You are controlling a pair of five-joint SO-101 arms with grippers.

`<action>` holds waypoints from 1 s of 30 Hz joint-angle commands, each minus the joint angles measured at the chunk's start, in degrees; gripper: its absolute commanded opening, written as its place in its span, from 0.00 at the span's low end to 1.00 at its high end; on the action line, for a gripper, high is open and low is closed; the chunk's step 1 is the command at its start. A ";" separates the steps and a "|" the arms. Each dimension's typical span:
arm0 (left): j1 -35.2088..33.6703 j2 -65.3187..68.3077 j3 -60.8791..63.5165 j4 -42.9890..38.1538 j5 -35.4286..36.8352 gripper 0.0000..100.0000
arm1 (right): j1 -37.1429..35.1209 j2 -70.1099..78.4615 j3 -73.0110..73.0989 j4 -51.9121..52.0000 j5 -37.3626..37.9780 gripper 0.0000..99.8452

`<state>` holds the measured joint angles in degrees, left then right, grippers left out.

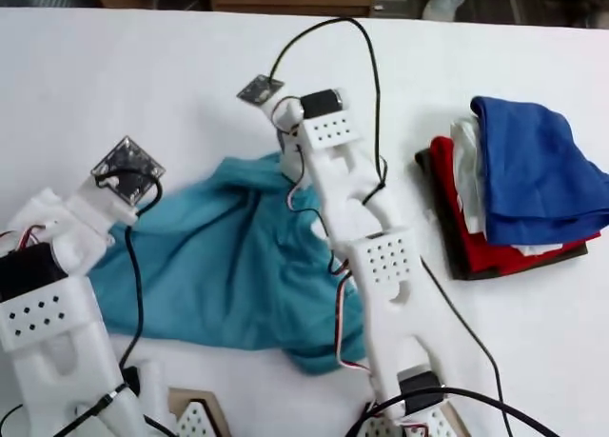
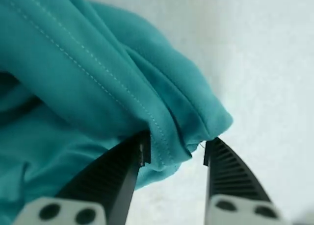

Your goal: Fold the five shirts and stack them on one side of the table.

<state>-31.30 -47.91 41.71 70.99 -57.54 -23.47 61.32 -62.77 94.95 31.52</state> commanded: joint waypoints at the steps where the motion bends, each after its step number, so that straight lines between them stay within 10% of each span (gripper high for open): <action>1: -0.09 -0.70 -1.80 -0.88 -0.18 0.02 | 0.22 -0.84 -1.58 0.40 -0.70 0.17; 30: -0.09 -0.70 -1.80 -0.88 -0.18 0.02 | -2.07 -7.34 2.29 2.51 -8.44 0.09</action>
<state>-31.30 -47.91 41.71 70.99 -57.54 -25.23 59.03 -59.96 96.88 23.69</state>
